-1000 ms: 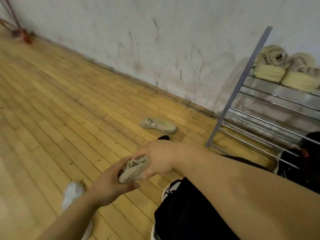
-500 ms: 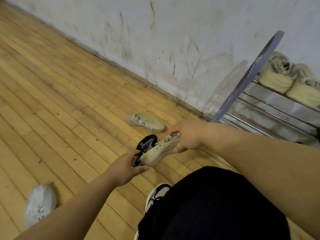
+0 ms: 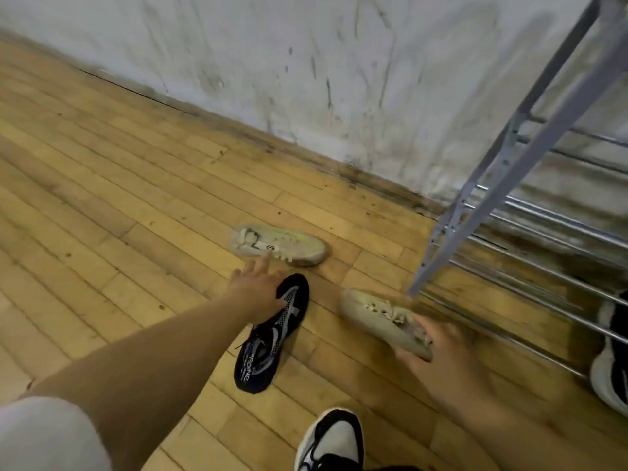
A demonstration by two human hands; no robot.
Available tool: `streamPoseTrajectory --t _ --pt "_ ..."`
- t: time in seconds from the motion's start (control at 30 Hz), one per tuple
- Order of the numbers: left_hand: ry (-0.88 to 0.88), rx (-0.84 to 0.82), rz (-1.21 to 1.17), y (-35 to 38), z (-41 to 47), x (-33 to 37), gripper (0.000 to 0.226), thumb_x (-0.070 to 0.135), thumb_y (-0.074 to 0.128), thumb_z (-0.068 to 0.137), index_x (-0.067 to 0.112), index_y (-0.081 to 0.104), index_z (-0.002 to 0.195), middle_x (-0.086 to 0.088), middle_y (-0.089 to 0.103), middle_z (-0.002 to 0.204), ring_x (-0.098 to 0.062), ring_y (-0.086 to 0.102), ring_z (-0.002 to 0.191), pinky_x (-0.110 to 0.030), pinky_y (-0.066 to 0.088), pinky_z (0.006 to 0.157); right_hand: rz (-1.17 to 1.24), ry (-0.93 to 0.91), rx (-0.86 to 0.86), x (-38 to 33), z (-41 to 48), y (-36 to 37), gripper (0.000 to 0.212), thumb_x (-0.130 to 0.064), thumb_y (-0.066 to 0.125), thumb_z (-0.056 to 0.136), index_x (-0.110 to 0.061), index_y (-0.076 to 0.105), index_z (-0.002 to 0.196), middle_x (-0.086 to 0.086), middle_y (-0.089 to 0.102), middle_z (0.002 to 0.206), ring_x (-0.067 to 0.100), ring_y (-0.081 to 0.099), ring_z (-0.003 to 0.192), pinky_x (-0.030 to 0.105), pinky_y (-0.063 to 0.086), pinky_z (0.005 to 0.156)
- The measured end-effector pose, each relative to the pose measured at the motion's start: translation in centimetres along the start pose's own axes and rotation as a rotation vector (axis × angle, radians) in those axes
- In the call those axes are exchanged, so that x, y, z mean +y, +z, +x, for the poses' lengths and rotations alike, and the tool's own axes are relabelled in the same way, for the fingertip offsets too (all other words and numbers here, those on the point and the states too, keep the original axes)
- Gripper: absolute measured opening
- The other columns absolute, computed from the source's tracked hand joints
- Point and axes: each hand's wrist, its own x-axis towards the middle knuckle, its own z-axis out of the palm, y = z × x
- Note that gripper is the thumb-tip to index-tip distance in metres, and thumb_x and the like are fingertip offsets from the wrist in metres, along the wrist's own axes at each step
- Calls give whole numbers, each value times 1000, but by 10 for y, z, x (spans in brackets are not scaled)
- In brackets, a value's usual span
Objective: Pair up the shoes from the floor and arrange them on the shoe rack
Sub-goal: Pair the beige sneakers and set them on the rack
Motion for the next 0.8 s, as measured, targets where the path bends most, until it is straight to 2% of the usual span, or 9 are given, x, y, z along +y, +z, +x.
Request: streamPoseTrajectory --t 0.07,0.13,0.23,0.33,0.43,0.57,0.67,0.8 --pt "1 -36 95 1 28 -6 80 54 54 99 39 9 164 -4 -22 171 -39 -6 158 -61 9 124 -1 49 -53 17 12 13 72 -62 66 91 -44 35 154 -6 42 147 17 52 125 33 48 89" --pt "-21 -90 166 1 48 -14 80 46 55 101 36 7 164 -3 -21 171 -39 -10 158 -62 3 124 37 56 -115 33 18 24 76 -59 69 91 -43 33 156 -6 39 147 17 50 127 35 50 98" --pt "-32 -154 199 4 66 -23 81 30 53 102 27 4 165 1 -8 174 -35 -10 158 -64 -1 123 69 73 -146 49 19 34 82 -56 73 89 -40 30 158 -6 36 151 16 47 131 30 46 103" --pt "3 -156 230 9 67 -24 81 23 50 102 24 1 165 4 -4 174 -30 -7 159 -63 -2 123 161 94 -135 53 19 37 82 -56 76 86 -38 36 155 -6 39 149 17 47 132 37 47 108" --pt "2 -144 235 8 64 -28 79 18 46 102 26 1 165 2 -10 173 -31 -10 159 -62 -1 124 198 87 -87 54 14 36 80 -60 77 83 -42 40 152 -8 44 144 16 52 125 39 49 106" --pt "-64 -145 218 3 64 -34 74 15 43 102 29 8 165 -1 -22 171 -33 -16 158 -63 -1 124 219 95 -62 52 6 31 79 -60 75 86 -37 41 153 -10 45 137 12 52 116 33 49 99" --pt "-71 -154 203 3 66 -30 75 13 43 102 27 6 165 2 -20 172 -35 -17 157 -65 -1 123 234 82 -48 48 1 30 73 -55 75 88 -35 44 151 -12 44 131 9 51 111 27 44 90" --pt "-77 -175 203 5 73 -27 77 9 43 102 23 2 165 4 -18 172 -36 -16 157 -66 1 123 278 83 -18 47 1 32 75 -54 79 85 -34 47 149 -10 47 133 10 53 114 29 46 95"
